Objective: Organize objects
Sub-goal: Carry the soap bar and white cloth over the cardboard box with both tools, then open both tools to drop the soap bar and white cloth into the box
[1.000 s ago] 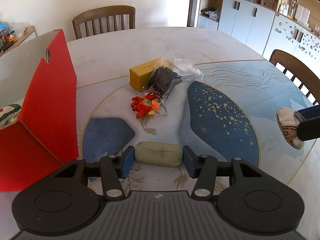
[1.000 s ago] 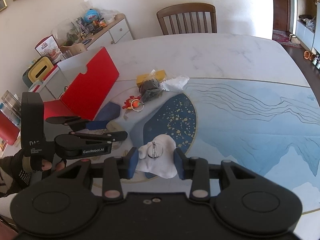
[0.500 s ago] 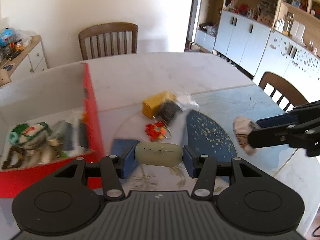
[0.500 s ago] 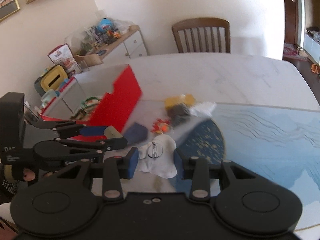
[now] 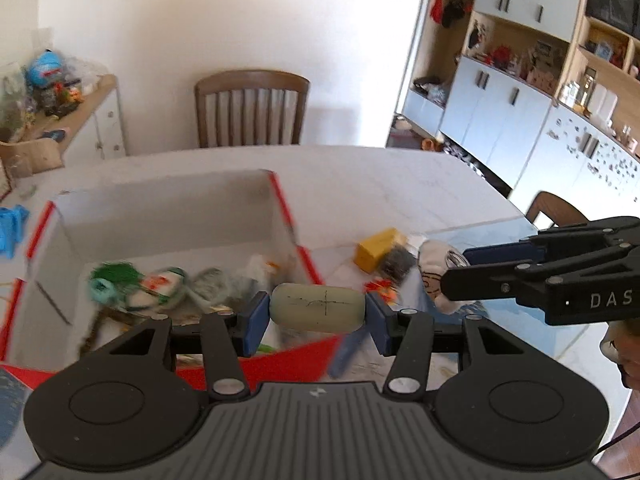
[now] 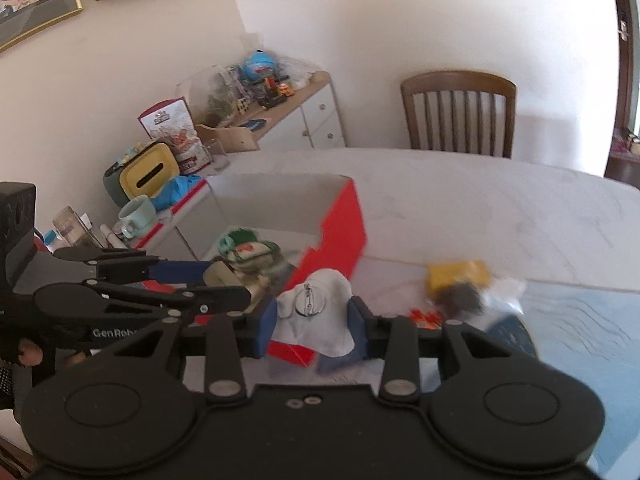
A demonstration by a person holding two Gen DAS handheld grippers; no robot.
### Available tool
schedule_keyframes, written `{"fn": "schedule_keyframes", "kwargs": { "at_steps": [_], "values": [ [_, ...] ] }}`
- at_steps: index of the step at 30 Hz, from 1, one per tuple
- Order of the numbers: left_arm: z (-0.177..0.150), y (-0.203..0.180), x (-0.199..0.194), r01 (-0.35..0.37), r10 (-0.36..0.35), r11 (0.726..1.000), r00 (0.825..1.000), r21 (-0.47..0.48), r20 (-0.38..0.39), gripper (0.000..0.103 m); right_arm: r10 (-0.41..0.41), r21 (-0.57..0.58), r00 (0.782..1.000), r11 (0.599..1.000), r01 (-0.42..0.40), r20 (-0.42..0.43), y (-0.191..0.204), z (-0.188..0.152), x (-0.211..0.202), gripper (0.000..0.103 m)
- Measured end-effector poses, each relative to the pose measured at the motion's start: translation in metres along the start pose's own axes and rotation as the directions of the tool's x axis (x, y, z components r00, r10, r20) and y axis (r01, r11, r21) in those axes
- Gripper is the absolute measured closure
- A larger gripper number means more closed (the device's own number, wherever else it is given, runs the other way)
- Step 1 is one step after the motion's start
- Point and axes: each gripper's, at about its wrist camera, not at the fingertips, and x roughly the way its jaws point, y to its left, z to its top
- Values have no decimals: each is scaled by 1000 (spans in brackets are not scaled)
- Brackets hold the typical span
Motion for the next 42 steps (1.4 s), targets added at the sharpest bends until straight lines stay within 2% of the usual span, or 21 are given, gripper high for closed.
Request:
{"fn": "schedule_keyframes", "kwargs": {
  "at_steps": [4,12,19,29,37,42],
  "values": [
    [5,35,-2,-47,47,999,999,-24,1,52,7,-14,1000,1000,-7,-2,19,11,20,66],
    [7,103,9,-135,132,990,989,-41,-63,52,22,-40,999,999,-24,-31,55,27,65,66],
    [7,144,43,-212,205,977,961,-19,-184,52,-10,-56,995,998,4,-97,74,28,106,65],
    [6,148,89,-218,239,971,920,99,-312,52,-61,-33,977,998,56,-207,80,21,151,65],
    [4,158,103,-213,225,974,900,74,-374,52,-69,-37,972,997,62,-224,84,20,158,60],
    [4,159,106,-216,231,973,893,82,-386,52,-76,-48,972,997,67,-224,87,20,159,56]
  ]
}}
